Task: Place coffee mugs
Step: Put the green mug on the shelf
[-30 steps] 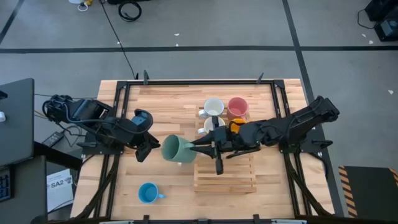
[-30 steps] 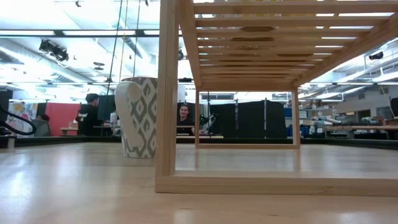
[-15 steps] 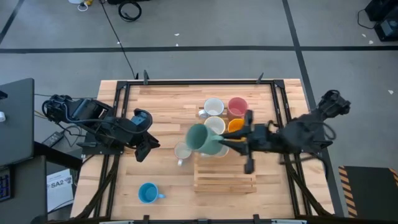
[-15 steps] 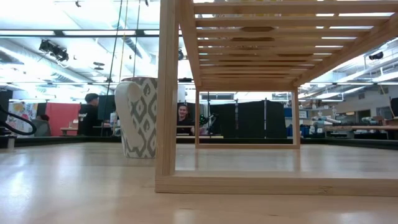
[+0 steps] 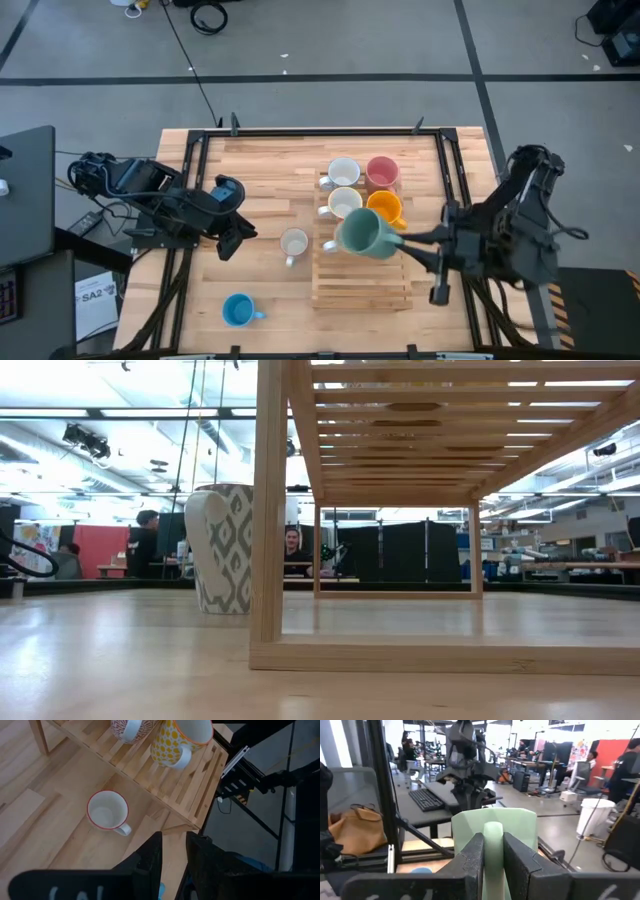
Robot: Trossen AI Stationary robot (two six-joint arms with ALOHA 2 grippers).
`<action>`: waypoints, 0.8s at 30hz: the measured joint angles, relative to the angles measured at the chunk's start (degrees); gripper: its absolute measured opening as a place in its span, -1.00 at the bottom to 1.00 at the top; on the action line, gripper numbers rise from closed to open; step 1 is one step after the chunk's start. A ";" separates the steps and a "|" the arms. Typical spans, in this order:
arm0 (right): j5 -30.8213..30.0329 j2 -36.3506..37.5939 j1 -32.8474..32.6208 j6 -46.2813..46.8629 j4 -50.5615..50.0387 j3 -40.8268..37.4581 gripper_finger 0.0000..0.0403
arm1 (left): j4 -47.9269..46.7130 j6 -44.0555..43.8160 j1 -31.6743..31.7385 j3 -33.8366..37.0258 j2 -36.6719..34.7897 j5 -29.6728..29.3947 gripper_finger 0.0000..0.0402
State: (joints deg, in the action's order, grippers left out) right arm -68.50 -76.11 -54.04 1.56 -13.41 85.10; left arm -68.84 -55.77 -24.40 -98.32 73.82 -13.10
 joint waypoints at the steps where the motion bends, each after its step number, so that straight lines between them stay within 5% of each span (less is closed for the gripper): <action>1: -1.56 -0.54 -1.04 0.40 -0.13 0.00 -0.70 | 0.01 0.00 0.00 0.00 0.00 0.00 -0.54; 14: -20.75 -8.45 -11.21 5.78 -0.35 0.00 -0.70 | 0.04 -0.19 0.00 0.02 0.00 0.00 -0.54; 24: -21.41 -16.76 -12.64 12.36 -0.46 0.00 -0.70 | 0.07 -0.17 0.00 0.02 0.02 0.00 -0.54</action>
State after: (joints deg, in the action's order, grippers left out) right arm -89.91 -92.86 -66.67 13.92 -13.87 85.10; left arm -68.77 -55.94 -24.40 -98.30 73.84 -13.10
